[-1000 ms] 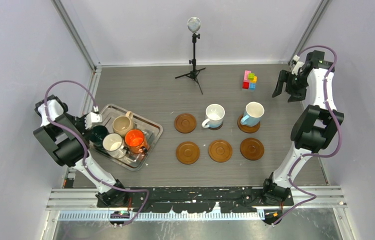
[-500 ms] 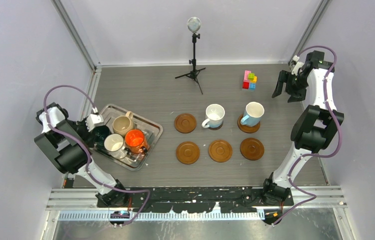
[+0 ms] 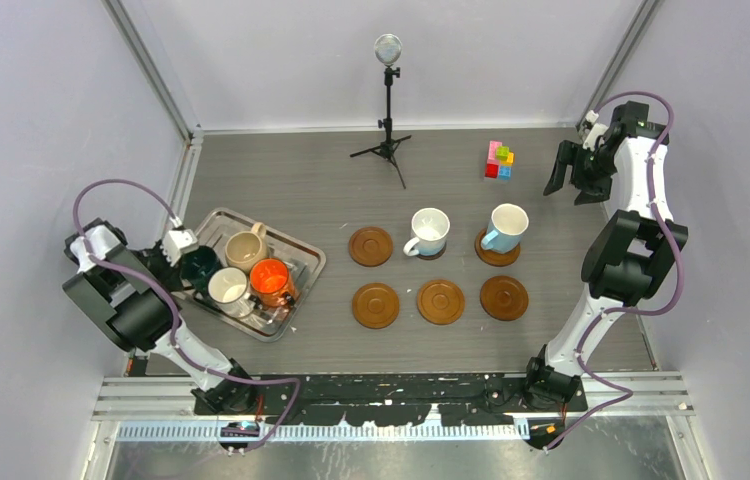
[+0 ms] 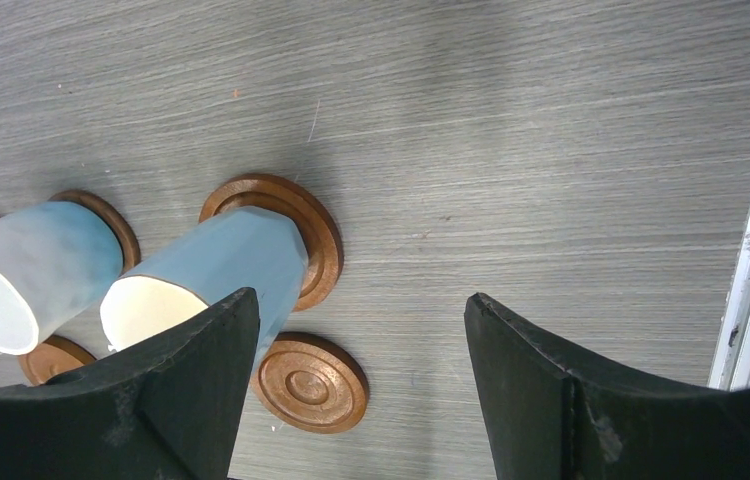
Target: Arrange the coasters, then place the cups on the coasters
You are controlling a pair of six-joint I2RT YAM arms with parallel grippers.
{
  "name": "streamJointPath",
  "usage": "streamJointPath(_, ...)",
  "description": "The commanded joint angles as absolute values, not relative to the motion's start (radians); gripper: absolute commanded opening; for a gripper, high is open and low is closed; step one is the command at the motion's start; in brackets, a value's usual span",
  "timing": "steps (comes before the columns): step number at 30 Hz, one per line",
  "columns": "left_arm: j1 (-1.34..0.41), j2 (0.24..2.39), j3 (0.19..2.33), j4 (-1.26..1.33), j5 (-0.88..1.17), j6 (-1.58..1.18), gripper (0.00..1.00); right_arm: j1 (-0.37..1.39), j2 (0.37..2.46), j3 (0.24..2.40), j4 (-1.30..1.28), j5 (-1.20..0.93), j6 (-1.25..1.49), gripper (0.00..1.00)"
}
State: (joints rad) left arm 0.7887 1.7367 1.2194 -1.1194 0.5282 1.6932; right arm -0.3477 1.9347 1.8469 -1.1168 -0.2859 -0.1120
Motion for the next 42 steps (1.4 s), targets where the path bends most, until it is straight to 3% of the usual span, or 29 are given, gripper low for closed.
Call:
streamJointPath(1,0.827,1.708,1.224,-1.08,0.57,1.654,0.17,-0.343,1.887,1.877,-1.126,-0.302,-0.12,0.79)
streamJointPath(5,0.837,1.695,1.225,-1.045,0.567,1.581,0.01,-0.343,1.897,1.886,-1.127,-0.31,-0.116,0.79)
streamJointPath(10,0.837,1.678,1.194,-0.996,0.57,1.517,0.01,-0.343,1.911,1.894,-1.126,-0.321,-0.112,0.79)
streamJointPath(14,0.836,1.687,1.183,-0.986,0.573,1.477,0.37,-0.342,1.912,1.894,-1.126,-0.32,-0.113,0.79)
streamJointPath(18,0.836,1.677,1.146,-0.953,0.605,1.471,0.41,-0.343,1.912,1.894,-1.128,-0.322,-0.112,0.79)
streamJointPath(23,0.835,1.682,1.115,-0.901,0.634,1.433,0.33,-0.343,1.91,1.886,-1.132,-0.324,-0.112,0.79)
streamJointPath(30,0.834,1.675,1.126,-0.884,0.648,1.368,0.0,-0.342,1.91,1.885,-1.132,-0.328,-0.112,0.79)
streamJointPath(42,0.755,1.552,1.345,-0.77,0.692,0.851,0.0,-0.342,1.906,1.884,-1.123,-0.351,-0.092,0.79)
